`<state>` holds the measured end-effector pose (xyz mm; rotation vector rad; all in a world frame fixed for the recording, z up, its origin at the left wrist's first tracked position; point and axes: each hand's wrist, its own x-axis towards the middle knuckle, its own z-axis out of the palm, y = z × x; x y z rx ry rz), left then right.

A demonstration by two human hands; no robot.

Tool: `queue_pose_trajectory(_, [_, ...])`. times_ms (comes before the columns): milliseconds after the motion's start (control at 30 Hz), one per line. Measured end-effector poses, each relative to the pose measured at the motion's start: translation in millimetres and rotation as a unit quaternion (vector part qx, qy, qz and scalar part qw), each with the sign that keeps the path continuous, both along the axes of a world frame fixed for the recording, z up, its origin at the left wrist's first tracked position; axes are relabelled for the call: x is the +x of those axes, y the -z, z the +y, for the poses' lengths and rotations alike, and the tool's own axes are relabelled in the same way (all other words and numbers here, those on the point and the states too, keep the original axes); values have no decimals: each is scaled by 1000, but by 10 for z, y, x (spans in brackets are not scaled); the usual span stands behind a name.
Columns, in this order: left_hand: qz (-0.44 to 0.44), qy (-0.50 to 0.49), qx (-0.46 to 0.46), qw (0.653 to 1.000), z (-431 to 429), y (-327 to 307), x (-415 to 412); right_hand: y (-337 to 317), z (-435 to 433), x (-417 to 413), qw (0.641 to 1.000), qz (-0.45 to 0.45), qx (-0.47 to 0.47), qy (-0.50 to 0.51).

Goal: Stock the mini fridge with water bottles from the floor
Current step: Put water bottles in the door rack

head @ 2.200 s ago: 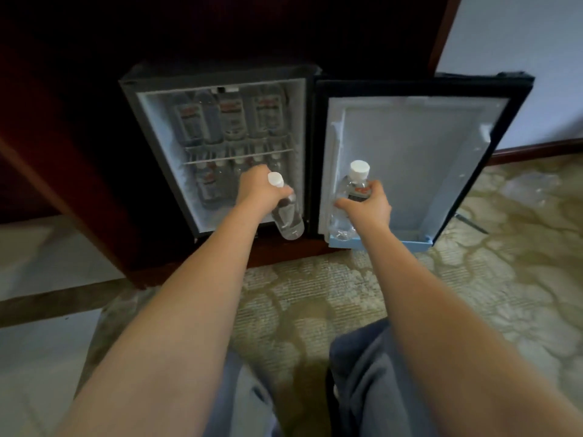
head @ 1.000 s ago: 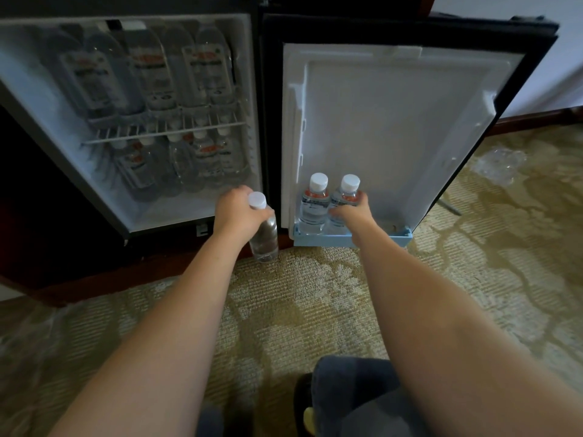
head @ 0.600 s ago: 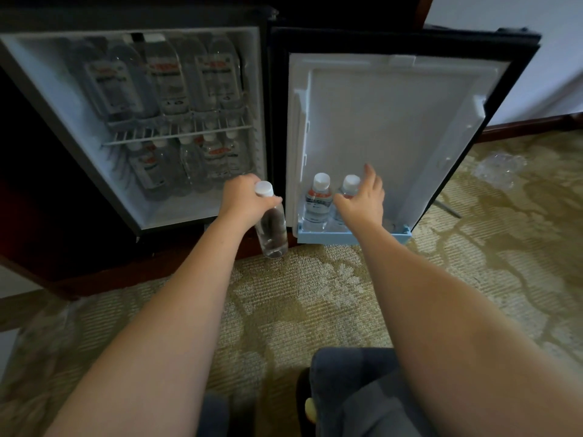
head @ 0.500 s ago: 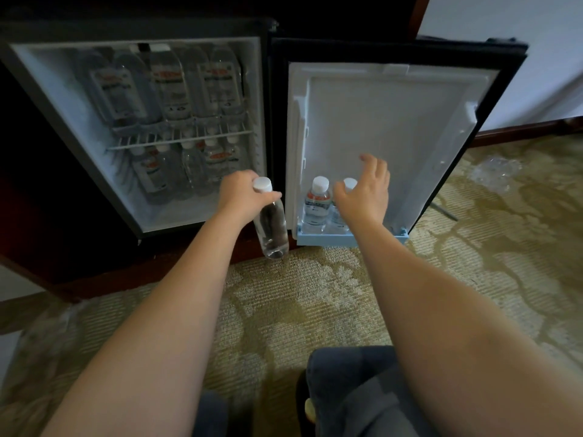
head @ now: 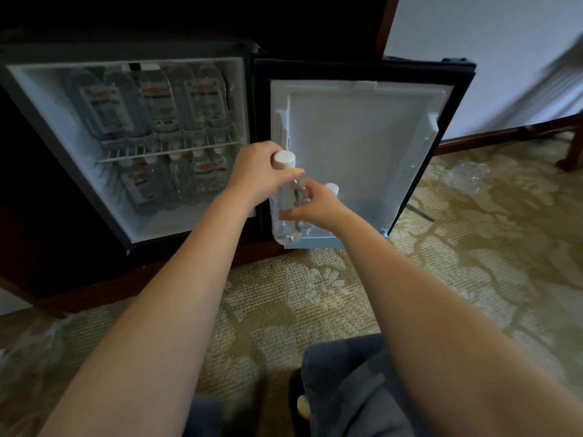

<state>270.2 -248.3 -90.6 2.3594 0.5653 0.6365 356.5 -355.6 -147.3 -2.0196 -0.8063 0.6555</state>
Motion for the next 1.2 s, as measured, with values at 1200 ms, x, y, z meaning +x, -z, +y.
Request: queue_pose_trajectory(1200, [281, 10, 154, 947, -122, 784, 840, 1033, -450, 1149, 947, 130, 9, 292])
